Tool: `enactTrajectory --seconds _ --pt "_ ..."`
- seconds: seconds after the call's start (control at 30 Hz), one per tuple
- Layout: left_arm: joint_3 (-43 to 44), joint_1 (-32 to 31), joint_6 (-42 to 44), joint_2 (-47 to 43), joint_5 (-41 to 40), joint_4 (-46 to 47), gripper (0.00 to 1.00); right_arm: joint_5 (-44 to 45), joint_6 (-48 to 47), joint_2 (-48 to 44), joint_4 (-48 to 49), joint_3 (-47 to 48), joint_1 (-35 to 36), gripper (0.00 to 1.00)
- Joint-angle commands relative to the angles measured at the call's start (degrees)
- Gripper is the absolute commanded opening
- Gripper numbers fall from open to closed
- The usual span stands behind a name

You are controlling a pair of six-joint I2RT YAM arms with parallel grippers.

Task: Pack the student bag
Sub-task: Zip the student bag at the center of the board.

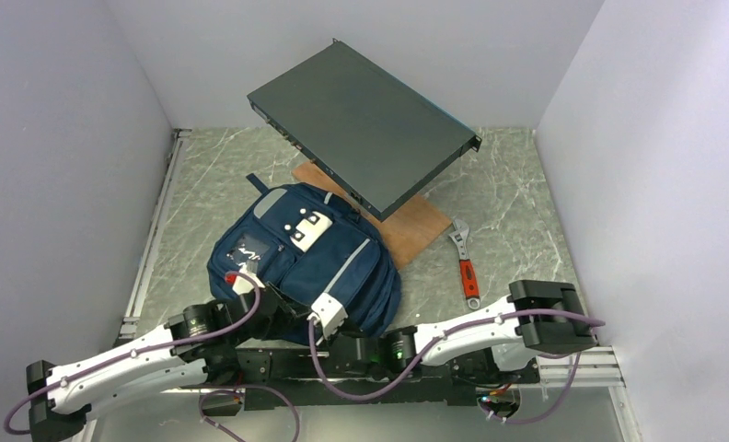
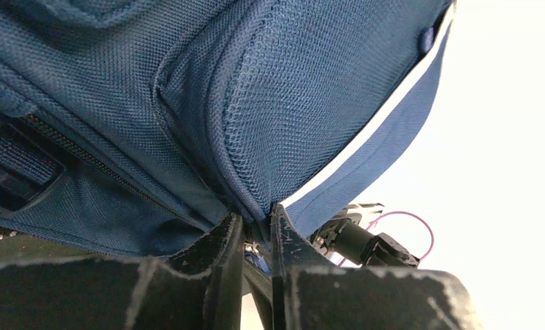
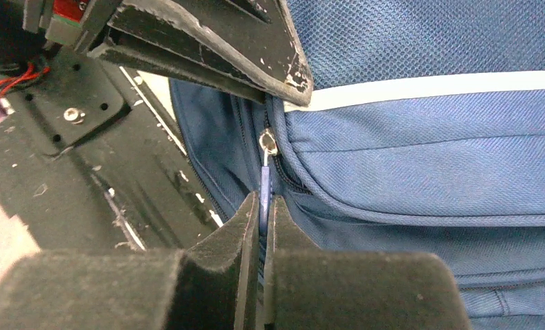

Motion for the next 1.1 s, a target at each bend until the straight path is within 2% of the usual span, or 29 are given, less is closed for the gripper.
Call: enactTrajectory --seconds 0.0,0.03,0.13,0.2,0.37,0.5,0.57,0.63,0.7,0.73,0.77,0.8,0.87,0.9,0.97,1.0,1.07 --pt "0.25 0.83 -4.99 -3.68 -15.52 -8.89 0.04 -13.29 -1.92 -6.95 -0.08 -2.79 -0.01 0.00" --pt "0.27 0.84 -5.08 -4.39 -16.83 -9.64 0.00 -15.11 -1.66 -7.45 -0.55 -3.24 -0.03 0.00" --pt "-0.43 0.91 -5.08 -6.02 -18.53 -9.78 0.00 -19.31 -1.49 -7.46 -3.61 -2.68 -0.08 0.00" --pt "0.54 0.93 -5.16 -6.83 -20.70 -13.88 0.00 -19.08 0.59 -6.99 -9.09 -1.49 -0.13 0.00" --pt "8.64 0.93 -13.48 -8.00 -27.64 -37.40 0.00 -7.94 10.30 -9.53 -25.83 -2.50 -3.51 0.00" --pt "12.93 0.93 -15.44 -8.43 -30.00 -46.13 0.00 1.14 18.68 -15.42 -34.03 -5.17 -11.08 0.00" --pt "13.69 0.93 -14.98 -8.20 -29.89 -47.20 0.00 5.19 17.70 -18.97 -31.06 -5.92 -13.45 0.00" --pt "14.37 0.93 -14.36 -8.00 -29.07 -48.00 0.00 7.85 12.85 -20.68 -22.71 -8.26 -15.72 0.00" --pt "16.64 0.93 -9.31 -8.33 -27.68 -45.87 0.00 3.01 2.84 -22.06 -7.06 -11.31 -17.40 0.00" --pt "18.22 0.88 -3.61 -8.79 -26.50 -43.28 0.00 -1.50 -2.55 -23.06 -0.97 -12.84 -17.52 0.00" --pt "19.68 0.92 3.77 -9.39 -24.75 -38.96 0.14 -6.12 -7.13 -24.16 3.62 -14.34 -17.57 0.00" --pt "20.76 0.93 12.80 -10.13 -22.07 -33.44 0.35 -10.13 -8.98 -24.88 6.71 -15.50 -17.84 0.00" --pt "20.30 0.93 31.99 -11.45 -12.98 -17.86 0.69 -15.49 -10.28 -25.53 9.33 -16.78 -18.97 0.00" --pt "19.26 0.93 40.43 -11.51 -7.63 -11.58 0.82 -18.13 -10.54 -25.72 10.22 -17.24 -19.54 0.00" --pt "17.63 0.93 49.19 -9.07 1.28 -1.78 0.98 -22.59 -9.99 -26.16 12.80 -19.04 -20.43 0.00" --pt "17.79 0.92 52.74 -6.25 4.85 0.87 0.99 -24.94 -9.27 -26.37 14.24 -19.82 -21.11 0.00" --pt "20.61 0.62 58.47 4.83 8.97 1.05 0.98 -28.19 -7.82 -26.50 16.32 -20.80 -21.95 0.00"
